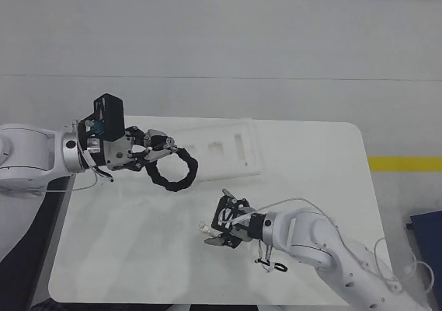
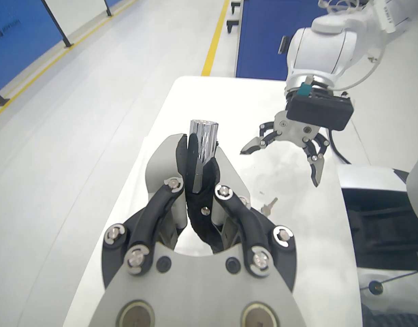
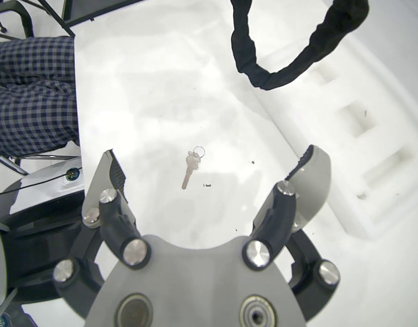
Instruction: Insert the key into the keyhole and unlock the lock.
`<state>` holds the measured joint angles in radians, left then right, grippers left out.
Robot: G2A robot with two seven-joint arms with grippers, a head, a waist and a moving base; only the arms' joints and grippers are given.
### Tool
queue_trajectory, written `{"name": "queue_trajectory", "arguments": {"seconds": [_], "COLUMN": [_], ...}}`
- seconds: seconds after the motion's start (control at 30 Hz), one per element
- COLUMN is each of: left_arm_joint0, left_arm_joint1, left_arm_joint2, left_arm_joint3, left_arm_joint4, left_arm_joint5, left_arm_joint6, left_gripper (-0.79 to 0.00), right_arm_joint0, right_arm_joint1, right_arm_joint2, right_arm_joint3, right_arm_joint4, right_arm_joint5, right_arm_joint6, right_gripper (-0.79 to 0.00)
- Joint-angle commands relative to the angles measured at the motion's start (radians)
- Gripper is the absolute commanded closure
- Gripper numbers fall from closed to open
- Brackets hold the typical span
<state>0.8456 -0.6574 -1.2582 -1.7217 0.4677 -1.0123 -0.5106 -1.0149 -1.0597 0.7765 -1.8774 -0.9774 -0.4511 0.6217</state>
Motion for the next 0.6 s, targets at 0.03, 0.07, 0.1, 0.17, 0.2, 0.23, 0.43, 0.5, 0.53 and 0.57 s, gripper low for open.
{"name": "queue_trajectory", "arguments": {"seconds": [0.03, 0.07, 0.1, 0.17, 0.2, 0.23, 0.43, 0.5, 0.53, 0.57], "left_arm_joint0": [-0.005, -0.006, -0.005, -0.001, 0.002, 0.005, 0.028, 0.028, 0.028, 0.028], "left_arm_joint1": [0.029, 0.037, 0.045, 0.06, 0.067, 0.074, 0.117, 0.117, 0.117, 0.117], "left_arm_joint2": [-0.007, -0.009, -0.01, -0.011, -0.011, -0.01, -0.014, -0.014, -0.014, -0.014], "left_arm_joint3": [0.028, 0.036, 0.04, 0.044, 0.044, 0.043, 0.045, 0.045, 0.045, 0.045], "left_arm_joint4": [-0.036, -0.046, -0.053, -0.075, -0.082, -0.09, -0.141, -0.141, -0.141, -0.141], "left_arm_joint5": [0.0, 0.0, 0.0, 0.0, 0.0, 0.0, 0.0, 0.0, 0.0, 0.0], "left_arm_joint6": [-0.018, -0.019, -0.02, -0.014, -0.015, -0.017, -0.028, -0.028, -0.028, -0.028], "left_gripper": [0.0, 0.0, 0.0, 0.0, 0.0, 0.0, 0.0, 0.0, 0.0, 0.0], "right_arm_joint0": [0.057, 0.073, 0.085, 0.107, 0.115, 0.121, 0.158, 0.175, 0.184, 0.192], "right_arm_joint1": [-0.023, -0.03, -0.037, -0.051, -0.058, -0.064, -0.101, -0.114, -0.121, -0.128], "right_arm_joint2": [-0.053, -0.069, -0.086, -0.117, -0.131, -0.145, -0.212, -0.229, -0.237, -0.246], "right_arm_joint3": [0.056, 0.071, 0.087, 0.115, 0.127, 0.137, 0.22, 0.254, 0.268, 0.281], "right_arm_joint4": [-0.019, -0.027, -0.032, -0.042, -0.048, -0.053, -0.074, -0.071, -0.072, -0.075], "right_arm_joint5": [0.0, -0.001, 0.0, 0.003, 0.006, 0.008, 0.001, -0.005, -0.008, -0.011], "right_arm_joint6": [0.012, 0.016, 0.02, 0.03, 0.033, 0.033, 0.038, 0.035, 0.036, 0.036], "right_gripper": [-0.785, -0.785, -0.785, -0.785, -0.785, -0.785, -0.785, -0.773, -0.742, -0.736]}}
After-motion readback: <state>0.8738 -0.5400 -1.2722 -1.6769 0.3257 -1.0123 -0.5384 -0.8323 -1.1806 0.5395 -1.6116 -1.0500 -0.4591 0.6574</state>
